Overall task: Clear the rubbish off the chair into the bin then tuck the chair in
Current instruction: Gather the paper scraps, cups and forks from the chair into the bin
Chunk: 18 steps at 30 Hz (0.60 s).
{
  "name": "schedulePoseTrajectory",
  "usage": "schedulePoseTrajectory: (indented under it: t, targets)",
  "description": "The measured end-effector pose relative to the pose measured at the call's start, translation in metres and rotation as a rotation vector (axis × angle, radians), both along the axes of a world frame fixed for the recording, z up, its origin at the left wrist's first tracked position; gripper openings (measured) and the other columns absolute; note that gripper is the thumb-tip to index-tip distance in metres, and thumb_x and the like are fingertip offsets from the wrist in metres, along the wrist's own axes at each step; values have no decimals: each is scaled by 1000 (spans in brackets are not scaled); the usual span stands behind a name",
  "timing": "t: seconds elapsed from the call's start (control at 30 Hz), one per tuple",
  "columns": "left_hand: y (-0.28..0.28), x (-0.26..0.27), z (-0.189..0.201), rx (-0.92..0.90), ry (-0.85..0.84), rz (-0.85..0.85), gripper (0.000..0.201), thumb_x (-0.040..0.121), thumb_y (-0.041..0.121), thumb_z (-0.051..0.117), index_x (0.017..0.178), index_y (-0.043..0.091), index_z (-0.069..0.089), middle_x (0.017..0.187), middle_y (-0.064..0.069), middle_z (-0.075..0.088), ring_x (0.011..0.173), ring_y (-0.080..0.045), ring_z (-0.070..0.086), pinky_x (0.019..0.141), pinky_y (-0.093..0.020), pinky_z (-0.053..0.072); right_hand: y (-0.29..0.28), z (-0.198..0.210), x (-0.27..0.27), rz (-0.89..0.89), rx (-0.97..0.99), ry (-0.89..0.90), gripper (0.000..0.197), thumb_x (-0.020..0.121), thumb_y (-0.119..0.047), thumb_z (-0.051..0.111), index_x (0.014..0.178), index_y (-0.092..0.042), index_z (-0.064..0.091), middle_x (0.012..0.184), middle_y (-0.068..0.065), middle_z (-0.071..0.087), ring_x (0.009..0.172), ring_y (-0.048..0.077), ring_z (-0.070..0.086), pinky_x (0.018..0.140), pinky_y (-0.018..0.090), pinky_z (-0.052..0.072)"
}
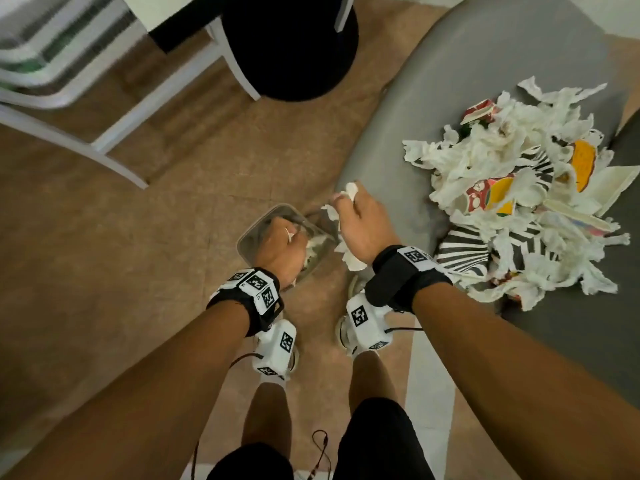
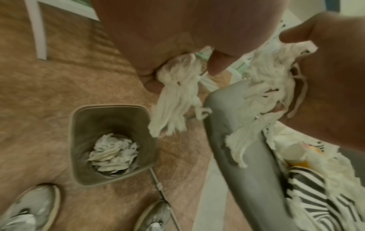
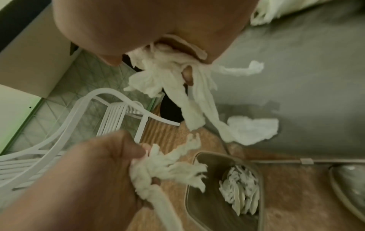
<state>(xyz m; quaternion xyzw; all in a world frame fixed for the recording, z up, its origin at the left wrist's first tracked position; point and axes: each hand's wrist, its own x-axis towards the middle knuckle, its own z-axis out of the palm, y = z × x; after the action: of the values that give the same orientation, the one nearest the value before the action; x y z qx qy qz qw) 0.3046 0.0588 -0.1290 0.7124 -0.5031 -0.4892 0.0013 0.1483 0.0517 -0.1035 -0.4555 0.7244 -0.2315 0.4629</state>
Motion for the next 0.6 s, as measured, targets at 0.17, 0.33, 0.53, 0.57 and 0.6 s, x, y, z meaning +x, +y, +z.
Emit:
schedulePoseTrajectory:
  t: [0.17,0.33,0.53,0.57,0.6]
  targets:
    - [16,44,-42,40,35,-44,41,91,-4,42,130,6,37,133,-12,37,114,-26,48,99,-35,42,12,-39,47,-17,78,-107,18,77,-28,52,92,-18,49,98,12,57,86,23,56,72,33,45]
    - [19,63,-67,161,70,-64,71,88,33,44,152,32,13,131,-4,59,108,-28,63,99,-43,50,24,-61,76,-38,114,-194,36,71,-13,46,107,-17,50,110,14,58,96,22,61,80,30,51]
    - [12,99,-65,81,-23,-21,44,96,26,46,139,23,43,127,-10,64,112,-33,62,94,-39,51,25,-72,93,70,228,-82,45,86,-8,60,126,-19,45,127,7,57,115,23,58,99,36,49]
    - [8,105,-64,69,-33,-25,40,96,21,45,136,18,46,125,-12,64,111,-34,62,91,-36,50,24,-73,95,131,253,-34,55,86,-13,65,136,-20,41,134,7,53,121,24,56,102,36,46]
    - [4,110,-62,66,-46,-37,39,96,17,44,134,13,47,127,-15,63,113,-35,61,88,-32,47,24,-75,97,197,276,15,68,85,-20,69,145,-22,36,141,8,48,126,25,53,106,36,44]
